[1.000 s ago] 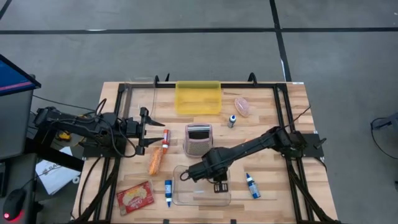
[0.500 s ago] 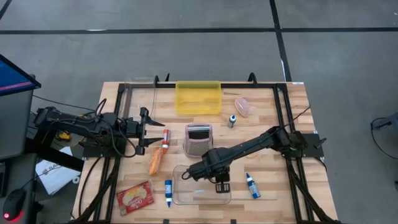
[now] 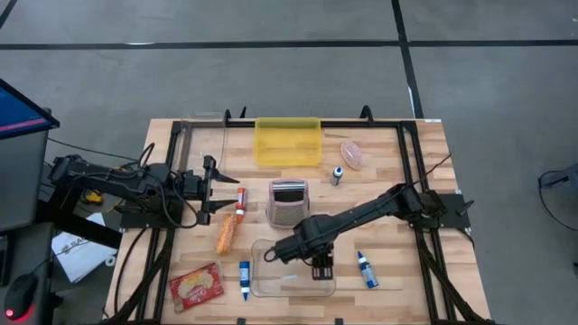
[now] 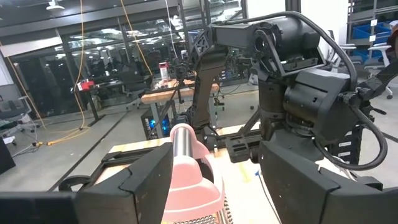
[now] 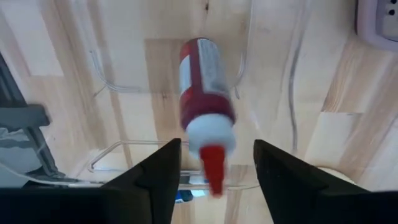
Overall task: Pick & Place Food Item
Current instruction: Put the red food coloring bottle into the bottom transparent bin, then put the bottom right blue food coloring bottle into the bottom transparent bin
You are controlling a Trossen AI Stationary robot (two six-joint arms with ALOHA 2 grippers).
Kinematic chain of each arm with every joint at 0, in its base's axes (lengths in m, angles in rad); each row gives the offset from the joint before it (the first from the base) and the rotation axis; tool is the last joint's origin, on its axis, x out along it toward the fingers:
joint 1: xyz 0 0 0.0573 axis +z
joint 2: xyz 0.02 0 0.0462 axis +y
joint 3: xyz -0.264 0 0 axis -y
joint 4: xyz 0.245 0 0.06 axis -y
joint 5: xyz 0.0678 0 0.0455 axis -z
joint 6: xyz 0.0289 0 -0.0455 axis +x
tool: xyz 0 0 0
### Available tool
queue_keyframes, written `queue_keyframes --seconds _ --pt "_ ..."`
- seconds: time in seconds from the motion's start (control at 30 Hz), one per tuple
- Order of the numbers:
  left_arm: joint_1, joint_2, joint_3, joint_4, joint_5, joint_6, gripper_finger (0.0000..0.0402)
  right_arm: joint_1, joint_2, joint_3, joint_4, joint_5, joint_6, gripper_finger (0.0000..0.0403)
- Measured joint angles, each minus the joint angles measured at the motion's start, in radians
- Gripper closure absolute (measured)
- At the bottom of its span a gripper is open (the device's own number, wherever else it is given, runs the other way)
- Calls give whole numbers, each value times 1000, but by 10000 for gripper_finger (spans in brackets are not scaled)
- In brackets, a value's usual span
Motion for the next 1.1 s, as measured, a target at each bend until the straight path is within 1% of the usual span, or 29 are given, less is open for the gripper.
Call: queue_keyframes --seconds 0.17,0.3,0.43,0.6,0.67,0.9,1.03,1.1 --pt "0 0 0 0 0 0 170 0 0 2 0 2 0 245" --pt "0 0 0 0 0 0 170 6 0 29 0 47 0 264" --pt "0 0 0 0 0 -1 170 20 0 82 0 80 17 271" --pt "0 0 0 0 0 -3 170 41 -2 123 0 86 80 269" --pt "0 0 0 0 0 -6 170 57 -2 124 0 86 129 269" --pt "0 0 0 -4 0 -14 170 132 -28 124 0 85 392 269" --pt "0 0 0 -4 5 -33 170 185 -79 123 1 160 585 269" --pt "0 0 0 -4 22 -38 170 215 -116 95 2 202 702 269"
